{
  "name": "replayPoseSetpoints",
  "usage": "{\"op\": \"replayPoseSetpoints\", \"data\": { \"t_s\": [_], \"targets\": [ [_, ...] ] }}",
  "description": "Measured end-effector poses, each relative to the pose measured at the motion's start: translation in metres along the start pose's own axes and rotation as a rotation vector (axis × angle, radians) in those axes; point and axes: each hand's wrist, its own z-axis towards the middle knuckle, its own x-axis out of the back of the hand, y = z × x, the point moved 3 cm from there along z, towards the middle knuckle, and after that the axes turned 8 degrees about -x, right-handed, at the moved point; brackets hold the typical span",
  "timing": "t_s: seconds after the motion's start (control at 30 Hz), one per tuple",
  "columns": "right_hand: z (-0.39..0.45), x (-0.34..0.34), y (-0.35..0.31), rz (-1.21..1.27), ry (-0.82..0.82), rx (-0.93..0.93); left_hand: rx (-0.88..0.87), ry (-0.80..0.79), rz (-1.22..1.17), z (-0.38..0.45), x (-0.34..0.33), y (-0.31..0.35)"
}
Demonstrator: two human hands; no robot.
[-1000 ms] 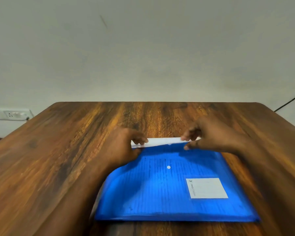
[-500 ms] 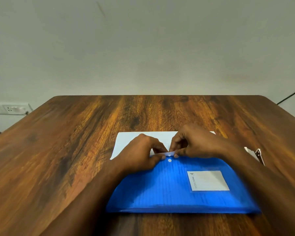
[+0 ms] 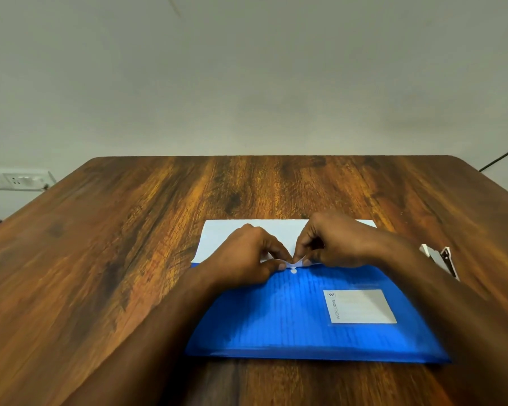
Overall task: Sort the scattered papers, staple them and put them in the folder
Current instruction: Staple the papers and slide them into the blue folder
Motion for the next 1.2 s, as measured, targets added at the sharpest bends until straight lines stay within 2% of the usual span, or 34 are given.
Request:
{"op": "replayPoseSetpoints", "data": {
  "t_s": [0.9,1.2],
  "targets": [
    [-0.005,-0.004,-0.017,-0.133,0.04,0.017,-0.011,0.011,0.043,-0.002,-0.003,0.004],
    [-0.014,-0.01,-0.025,-0.2,0.07,0.012,-0.081,-0.003,0.123,-0.006,-0.003,0.01]
  ]
}}
